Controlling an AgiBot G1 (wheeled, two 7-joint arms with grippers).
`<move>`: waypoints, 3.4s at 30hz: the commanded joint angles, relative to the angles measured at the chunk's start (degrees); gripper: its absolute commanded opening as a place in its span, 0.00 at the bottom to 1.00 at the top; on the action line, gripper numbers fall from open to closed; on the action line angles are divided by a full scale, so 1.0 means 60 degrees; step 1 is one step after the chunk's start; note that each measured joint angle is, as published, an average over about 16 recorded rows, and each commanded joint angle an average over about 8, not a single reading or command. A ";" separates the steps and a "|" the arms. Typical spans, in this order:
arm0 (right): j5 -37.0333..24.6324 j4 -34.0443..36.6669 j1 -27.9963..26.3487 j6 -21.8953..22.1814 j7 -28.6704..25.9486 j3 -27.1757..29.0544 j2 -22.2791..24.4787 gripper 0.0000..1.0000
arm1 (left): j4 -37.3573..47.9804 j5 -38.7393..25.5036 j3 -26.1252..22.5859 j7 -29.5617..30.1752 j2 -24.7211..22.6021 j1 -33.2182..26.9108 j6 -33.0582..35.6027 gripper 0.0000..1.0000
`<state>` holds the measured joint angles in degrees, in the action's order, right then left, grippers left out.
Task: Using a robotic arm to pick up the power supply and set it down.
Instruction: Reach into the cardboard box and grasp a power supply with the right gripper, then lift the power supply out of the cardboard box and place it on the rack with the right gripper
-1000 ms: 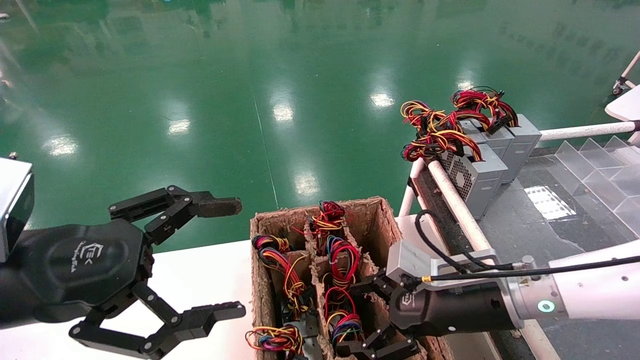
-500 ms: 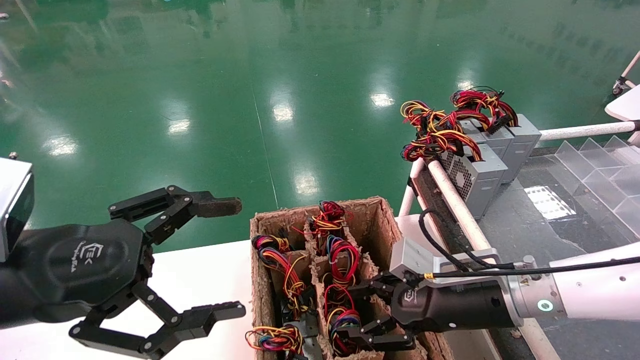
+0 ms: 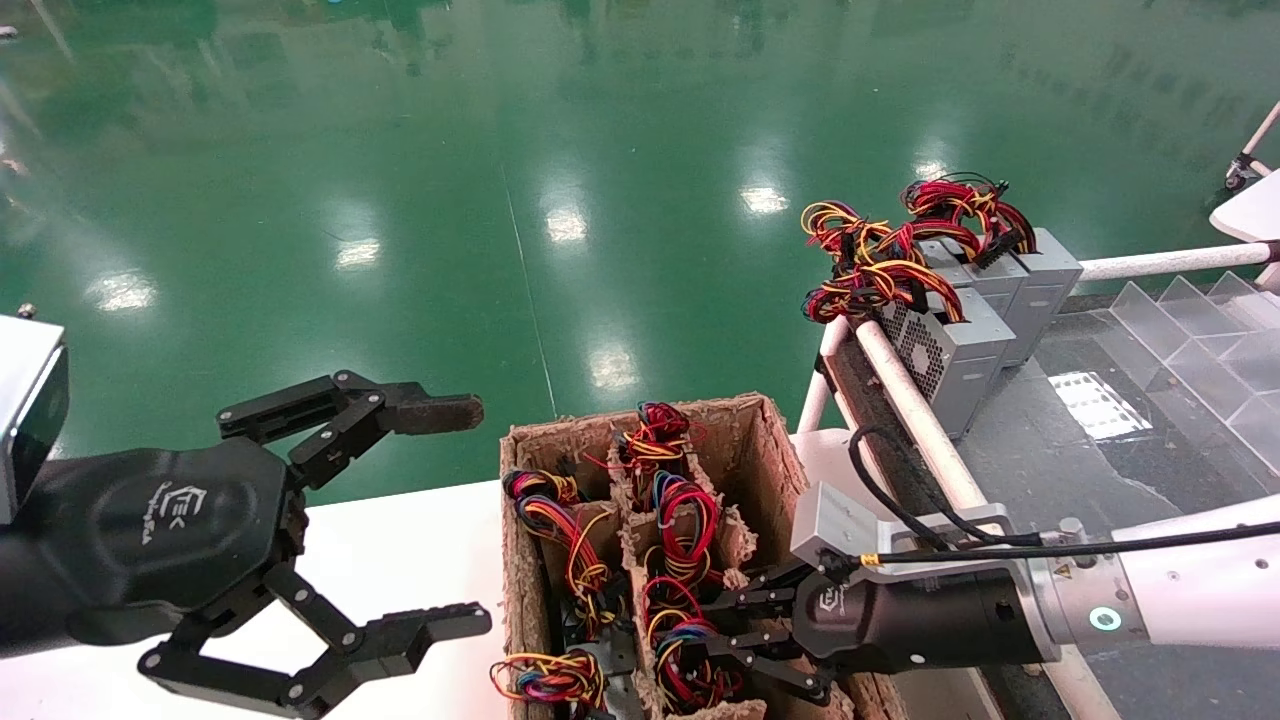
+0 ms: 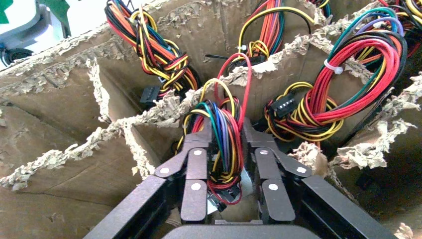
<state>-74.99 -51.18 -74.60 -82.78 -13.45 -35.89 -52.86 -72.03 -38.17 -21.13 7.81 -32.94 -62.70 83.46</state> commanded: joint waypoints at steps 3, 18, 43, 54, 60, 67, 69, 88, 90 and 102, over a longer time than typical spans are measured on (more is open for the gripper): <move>0.0017 0.0004 0.0022 -0.0040 0.0025 -0.0001 0.0019 0.00 | 0.0000 0.0000 0.0000 0.0000 0.0000 0.0000 0.0000 1.00; 0.0670 -0.0321 0.0325 0.0094 0.0563 0.0470 0.0328 0.00 | 0.0000 0.0001 -0.0001 -0.0001 0.0000 0.0000 0.0000 1.00; 0.3773 -0.3476 0.1655 0.1894 0.1158 0.3565 0.3100 0.00 | 0.0000 0.0002 -0.0003 -0.0001 0.0001 -0.0001 -0.0001 1.00; 0.4444 -0.2978 0.2386 0.2826 0.1762 0.4930 0.4349 0.00 | 0.0000 0.0002 -0.0003 -0.0002 0.0001 -0.0001 -0.0001 1.00; 0.4549 -0.2162 0.2775 0.2931 0.2129 0.5372 0.4902 0.00 | 0.0000 0.0002 -0.0004 -0.0002 0.0001 -0.0001 -0.0001 1.00; 0.4453 -0.1133 0.3183 0.2959 0.2637 0.5605 0.5263 0.00 | 0.0000 0.0003 -0.0004 -0.0002 0.0001 -0.0001 -0.0001 1.00; 0.4332 -0.0873 0.3221 0.3010 0.2758 0.5580 0.5288 0.00 | 0.0000 0.0003 -0.0004 -0.0002 0.0002 -0.0001 -0.0002 1.00; 0.2237 0.1578 0.0769 0.3233 0.3426 0.4149 0.3887 0.00 | 0.0000 0.0003 -0.0005 -0.0003 0.0002 -0.0001 -0.0002 1.00; 0.1989 0.1869 0.0391 0.3193 0.3487 0.3969 0.3673 0.00 | 0.0000 0.0004 -0.0005 -0.0003 0.0002 -0.0001 -0.0002 1.00; 0.0855 0.3695 -0.1571 0.2979 0.3977 0.3160 0.2461 0.00 | 0.0000 0.0004 -0.0006 -0.0003 0.0002 -0.0002 -0.0002 1.00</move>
<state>-69.61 -29.17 -83.78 -64.96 10.33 -16.78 -37.95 -72.03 -38.15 -21.17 7.80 -32.93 -62.71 83.44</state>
